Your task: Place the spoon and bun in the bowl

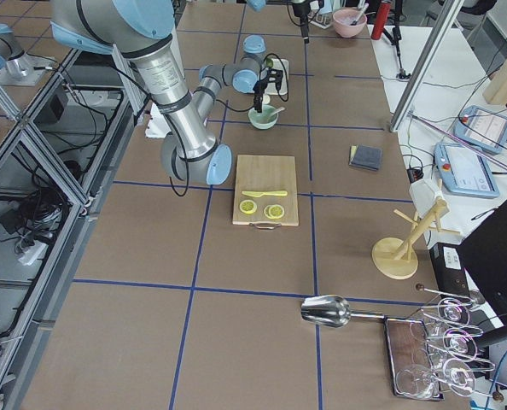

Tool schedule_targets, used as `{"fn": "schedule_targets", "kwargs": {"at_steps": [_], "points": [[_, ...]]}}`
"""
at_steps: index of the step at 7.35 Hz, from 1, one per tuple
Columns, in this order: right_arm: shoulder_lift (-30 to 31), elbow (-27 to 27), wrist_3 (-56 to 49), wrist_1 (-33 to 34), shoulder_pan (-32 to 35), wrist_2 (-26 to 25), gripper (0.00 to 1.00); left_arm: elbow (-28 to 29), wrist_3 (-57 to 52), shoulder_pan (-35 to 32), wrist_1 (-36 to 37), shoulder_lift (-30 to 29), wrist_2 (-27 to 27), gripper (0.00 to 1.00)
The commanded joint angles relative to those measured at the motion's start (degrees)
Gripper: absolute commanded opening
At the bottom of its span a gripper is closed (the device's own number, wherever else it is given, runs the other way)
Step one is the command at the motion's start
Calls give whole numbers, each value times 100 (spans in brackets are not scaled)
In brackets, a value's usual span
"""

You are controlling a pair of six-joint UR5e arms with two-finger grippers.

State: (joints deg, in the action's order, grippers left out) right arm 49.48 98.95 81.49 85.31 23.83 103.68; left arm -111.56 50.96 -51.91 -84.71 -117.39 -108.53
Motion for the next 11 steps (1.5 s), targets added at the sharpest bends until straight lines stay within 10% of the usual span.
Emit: {"fn": "schedule_targets", "kwargs": {"at_steps": [1,6,11], "points": [[9,1,-1,3,8,3,100,47,-7,-3,-10,6,-1,100],[647,709,-316,73,525,100,100,82,-1276,-678,-19,390,-606,100],[1677,1232,-3246,1075,2481,1274,100,897,-5325,-3136,16,1490,-1740,100]]}}
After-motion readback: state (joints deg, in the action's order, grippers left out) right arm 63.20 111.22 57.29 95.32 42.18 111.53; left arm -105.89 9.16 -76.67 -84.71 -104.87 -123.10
